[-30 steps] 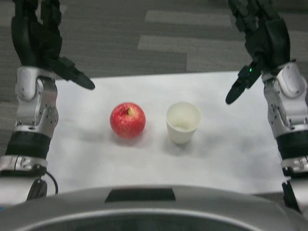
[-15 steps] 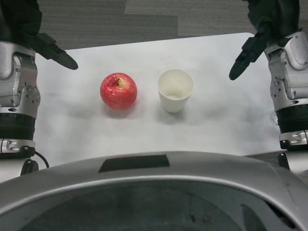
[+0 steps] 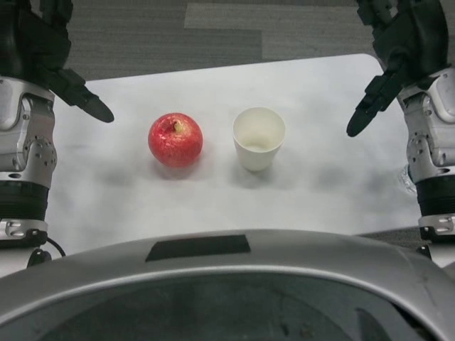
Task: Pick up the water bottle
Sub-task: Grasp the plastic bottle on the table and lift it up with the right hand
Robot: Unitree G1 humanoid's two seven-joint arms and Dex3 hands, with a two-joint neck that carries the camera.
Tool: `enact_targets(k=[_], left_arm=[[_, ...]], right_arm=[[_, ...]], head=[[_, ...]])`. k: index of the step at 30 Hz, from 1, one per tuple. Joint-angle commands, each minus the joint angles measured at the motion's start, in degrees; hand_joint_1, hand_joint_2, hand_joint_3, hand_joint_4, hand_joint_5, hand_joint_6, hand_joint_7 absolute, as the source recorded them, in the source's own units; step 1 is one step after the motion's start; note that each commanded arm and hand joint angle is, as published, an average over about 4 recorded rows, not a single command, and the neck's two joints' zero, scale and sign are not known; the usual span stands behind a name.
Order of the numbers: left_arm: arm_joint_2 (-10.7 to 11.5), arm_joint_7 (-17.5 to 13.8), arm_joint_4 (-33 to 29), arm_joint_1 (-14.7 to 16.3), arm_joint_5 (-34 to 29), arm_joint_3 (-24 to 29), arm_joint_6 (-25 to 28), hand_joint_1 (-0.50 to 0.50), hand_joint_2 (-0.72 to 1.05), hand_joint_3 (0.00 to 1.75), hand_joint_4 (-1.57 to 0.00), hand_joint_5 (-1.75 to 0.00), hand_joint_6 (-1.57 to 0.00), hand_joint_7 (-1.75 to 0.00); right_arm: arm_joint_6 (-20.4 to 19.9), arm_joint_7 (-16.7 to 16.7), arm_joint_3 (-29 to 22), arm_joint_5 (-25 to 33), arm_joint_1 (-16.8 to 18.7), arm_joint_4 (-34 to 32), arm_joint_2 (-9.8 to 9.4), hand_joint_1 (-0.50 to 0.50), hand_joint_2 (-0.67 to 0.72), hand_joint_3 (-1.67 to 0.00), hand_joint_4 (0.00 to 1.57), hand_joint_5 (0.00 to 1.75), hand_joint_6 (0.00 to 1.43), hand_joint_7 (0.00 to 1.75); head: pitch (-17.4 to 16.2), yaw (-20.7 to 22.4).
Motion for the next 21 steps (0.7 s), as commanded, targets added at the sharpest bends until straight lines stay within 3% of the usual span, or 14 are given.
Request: enact_targets(k=[1, 4, 7, 15, 21], left_arm=[[0.81, -0.35, -0.67, 0.77, -0.13, -0.01, 0.45, -0.5, -0.72, 0.09, 0.0, 0.0, 0.0, -0.03], [0.57, -0.39, -0.67, 0.42, 0.16, 0.1, 0.32, -0.5, -0.72, 0.09, 0.0, 0.0, 0.0, -0.03], [0.06, -0.39, -0.85, -0.11, 0.31, 0.52, 0.01, -0.5, -0.72, 0.09, 0.0, 0.0, 0.0, -0.05], [-1.96, 0.09, -3.26, -0.95, 0.05, 2.41, -3.11, -0.5, -0.72, 0.09, 0.0, 0.0, 0.0, -0.03], [-1.83, 0.13, -3.77, -1.8, -0.08, 2.69, -3.26, -0.5, -0.72, 0.09, 0.0, 0.0, 0.0, -0.02]], right_arm=[[0.52, 0.12, -0.69, 0.45, 0.06, -0.68, 0.48, -0.46, 0.6, 0.0, 0.0, 0.0, 0.0, 0.14], [-0.07, -0.01, -0.56, 0.32, -0.85, -0.37, 0.42, -0.46, 0.6, 0.0, 0.0, 0.0, 0.0, 0.14], [-2.38, -1.15, -0.43, 0.36, -2.19, -0.06, 0.26, -0.46, 0.6, 0.0, 0.0, 0.0, 0.0, 0.14], [-13.94, -9.55, 1.99, 1.94, -4.95, 0.91, -0.13, -0.46, 0.6, 0.0, 0.0, 0.0, 0.0, 0.14], [-14.57, -10.51, 3.0, 2.05, -6.14, 1.48, -0.35, -0.46, 0.6, 0.0, 0.0, 0.0, 0.0, 0.14]], head=[[4.3, 0.09], [9.2, -0.36], [10.82, -0.65], [15.7, -0.34], [21.22, -0.09]])
